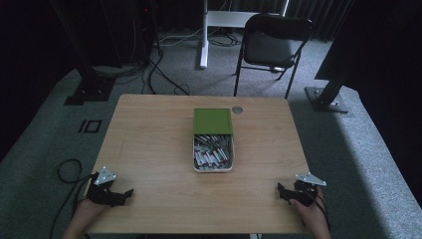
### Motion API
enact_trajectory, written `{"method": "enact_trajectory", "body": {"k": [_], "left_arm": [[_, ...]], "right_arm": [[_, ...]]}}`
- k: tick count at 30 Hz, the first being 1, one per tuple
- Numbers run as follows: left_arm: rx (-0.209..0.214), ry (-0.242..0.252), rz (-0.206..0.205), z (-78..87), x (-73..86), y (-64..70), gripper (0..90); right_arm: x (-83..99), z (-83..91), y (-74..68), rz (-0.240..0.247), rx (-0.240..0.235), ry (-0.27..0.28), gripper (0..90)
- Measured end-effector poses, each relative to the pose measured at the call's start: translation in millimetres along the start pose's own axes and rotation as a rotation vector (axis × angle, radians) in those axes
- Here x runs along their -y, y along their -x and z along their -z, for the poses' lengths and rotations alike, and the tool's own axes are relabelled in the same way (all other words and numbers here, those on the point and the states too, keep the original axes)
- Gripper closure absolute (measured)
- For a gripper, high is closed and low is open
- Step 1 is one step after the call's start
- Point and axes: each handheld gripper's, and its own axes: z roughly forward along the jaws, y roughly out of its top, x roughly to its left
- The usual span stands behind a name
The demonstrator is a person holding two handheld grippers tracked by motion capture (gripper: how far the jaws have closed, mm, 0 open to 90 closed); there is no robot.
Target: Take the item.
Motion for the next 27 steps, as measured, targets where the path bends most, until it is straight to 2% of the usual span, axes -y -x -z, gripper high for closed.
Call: {"method": "enact_trajectory", "body": {"k": [9,27], "left_arm": [[0.000,-0.001,0.000,0.0,0.0,0.0,1.4],[0.000,-0.001,0.000,0.1,0.0,0.0,1.4]], "right_arm": [[-15.3,1.6,-9.6,0.006,-0.016,0.031,14.8],[-69.2,9.8,-42.2,0.063,-0.060,0.121,16.6]]}}
